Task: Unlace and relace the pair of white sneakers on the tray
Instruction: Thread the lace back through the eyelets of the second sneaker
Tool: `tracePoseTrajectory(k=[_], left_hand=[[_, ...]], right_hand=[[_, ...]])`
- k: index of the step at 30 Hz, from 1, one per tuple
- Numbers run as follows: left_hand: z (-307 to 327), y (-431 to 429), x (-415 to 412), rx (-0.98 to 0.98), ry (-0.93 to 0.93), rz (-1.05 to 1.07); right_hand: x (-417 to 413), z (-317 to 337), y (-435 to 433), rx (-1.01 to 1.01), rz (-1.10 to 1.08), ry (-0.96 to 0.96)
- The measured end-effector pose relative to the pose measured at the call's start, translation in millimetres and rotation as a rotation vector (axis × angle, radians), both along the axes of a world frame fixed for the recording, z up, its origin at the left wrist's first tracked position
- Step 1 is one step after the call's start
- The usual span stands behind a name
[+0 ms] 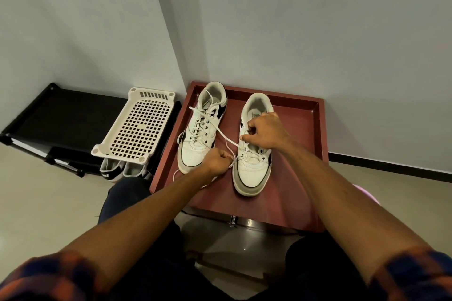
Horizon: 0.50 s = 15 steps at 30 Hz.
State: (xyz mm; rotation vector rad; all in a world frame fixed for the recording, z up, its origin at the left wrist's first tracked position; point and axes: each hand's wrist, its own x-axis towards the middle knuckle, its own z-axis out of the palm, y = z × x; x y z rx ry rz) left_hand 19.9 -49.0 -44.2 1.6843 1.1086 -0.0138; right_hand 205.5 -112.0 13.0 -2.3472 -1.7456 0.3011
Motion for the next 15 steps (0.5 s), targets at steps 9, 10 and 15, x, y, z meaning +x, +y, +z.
tracePoseTrajectory(k=[9, 10, 15], left_hand=[[4, -8, 1, -0.128, -0.104, 0.106], [5, -8, 3, -0.151, -0.108, 0.143], [5, -7, 6, -0.166, -0.086, 0.120]], right_hand=[[-7, 4, 1, -0.034, -0.035, 0.009], [-7, 4, 1, -0.035, -0.037, 0.007], [-7, 5, 1, -0.026, -0.051, 0.005]])
